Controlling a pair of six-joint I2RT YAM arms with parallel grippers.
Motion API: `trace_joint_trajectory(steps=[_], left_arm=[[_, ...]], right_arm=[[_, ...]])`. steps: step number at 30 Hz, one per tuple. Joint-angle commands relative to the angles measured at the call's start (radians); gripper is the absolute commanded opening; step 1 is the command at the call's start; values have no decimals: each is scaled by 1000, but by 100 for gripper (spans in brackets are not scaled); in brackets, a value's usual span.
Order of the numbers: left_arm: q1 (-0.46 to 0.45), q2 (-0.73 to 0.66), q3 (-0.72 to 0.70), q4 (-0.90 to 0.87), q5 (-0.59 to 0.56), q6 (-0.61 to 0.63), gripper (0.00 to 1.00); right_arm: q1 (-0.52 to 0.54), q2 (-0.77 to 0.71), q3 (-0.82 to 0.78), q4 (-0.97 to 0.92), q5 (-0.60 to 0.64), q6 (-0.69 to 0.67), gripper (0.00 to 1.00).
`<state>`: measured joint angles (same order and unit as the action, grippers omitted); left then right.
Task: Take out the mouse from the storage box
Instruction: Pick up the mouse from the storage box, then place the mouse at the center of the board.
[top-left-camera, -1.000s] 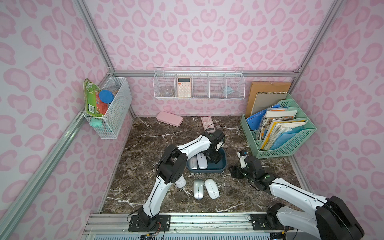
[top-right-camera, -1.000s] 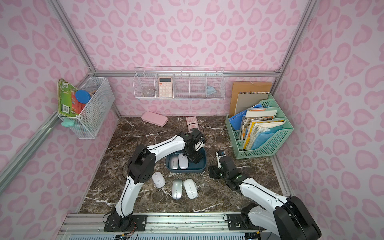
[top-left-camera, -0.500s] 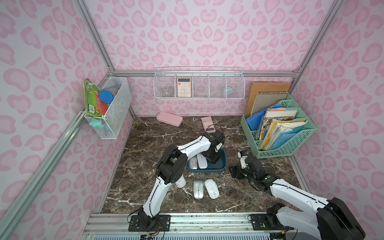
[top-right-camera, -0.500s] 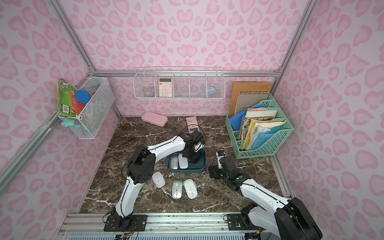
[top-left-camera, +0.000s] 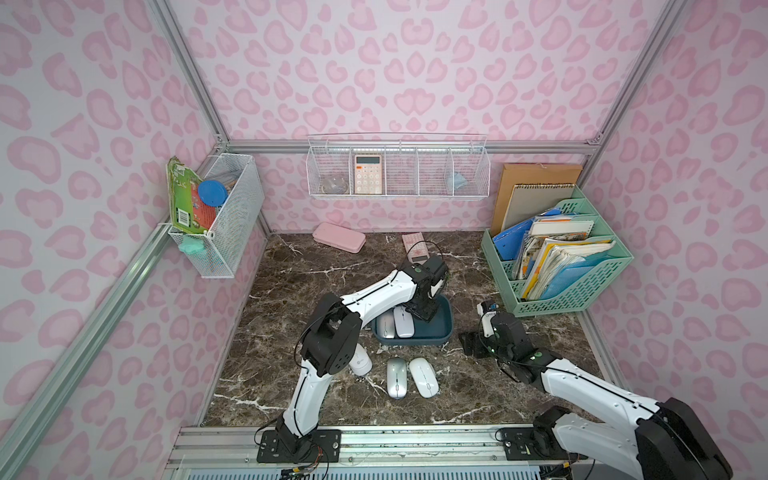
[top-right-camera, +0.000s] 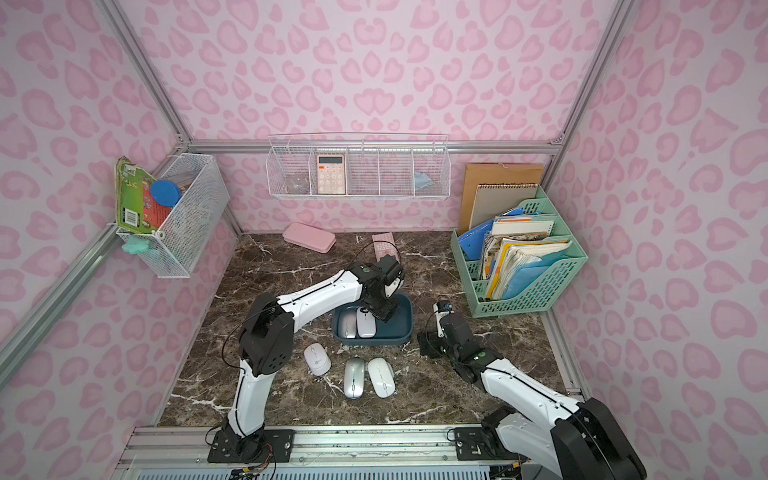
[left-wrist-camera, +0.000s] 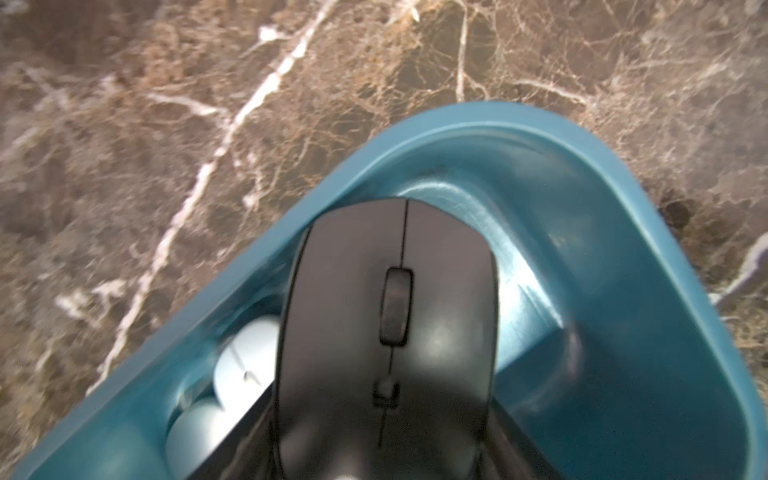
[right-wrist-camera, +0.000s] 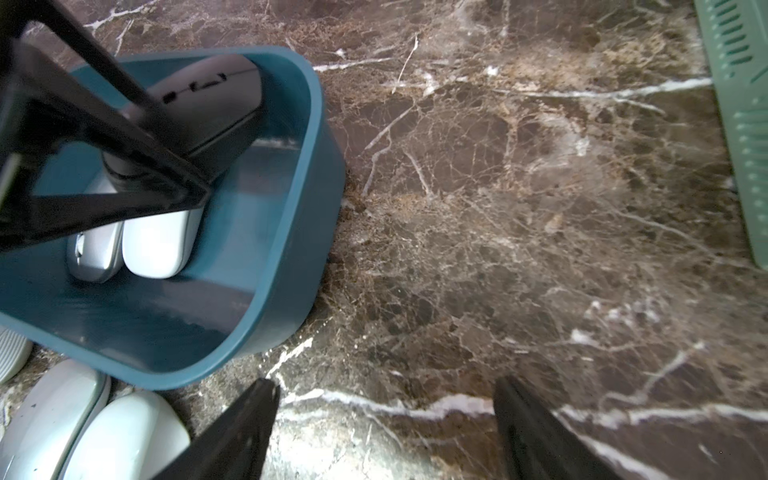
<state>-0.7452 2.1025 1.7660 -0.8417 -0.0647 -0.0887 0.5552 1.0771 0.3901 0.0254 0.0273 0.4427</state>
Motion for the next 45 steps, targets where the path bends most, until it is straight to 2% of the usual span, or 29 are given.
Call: trace_joint_trajectory(steps=[1,6,11,18,23,25,30,37,45], left_arm=[[-3,-71,-39,-12,-20,-85,61],[-5,-215,-139,5,-35,-173,60],[8,-352,-252,-13,-117,-319,60],[105,-569,-493,-38,-171,-545,60],[183,-652,-594,-50,-189,-615,60],[211,-677,-625,-38,-186,-618,60],[307,-662,-684,13,-114,-640,60],[397,-541,-676,72,-55,-617,60],[444,-410,-646,151,2,-604,61]], right_arm=[[-9,-9,-4,2,26,23,86],[-40,-18,-8,-4,31,43,87],[-57,-42,-19,-7,32,54,87],[-69,-98,-29,-8,39,50,88],[-73,-108,-30,-1,37,81,88],[-76,-95,-7,-8,-7,91,88],[-76,-68,25,-13,-29,75,89],[-75,-91,29,-44,-60,104,89],[-36,-71,62,-82,-41,130,89]])
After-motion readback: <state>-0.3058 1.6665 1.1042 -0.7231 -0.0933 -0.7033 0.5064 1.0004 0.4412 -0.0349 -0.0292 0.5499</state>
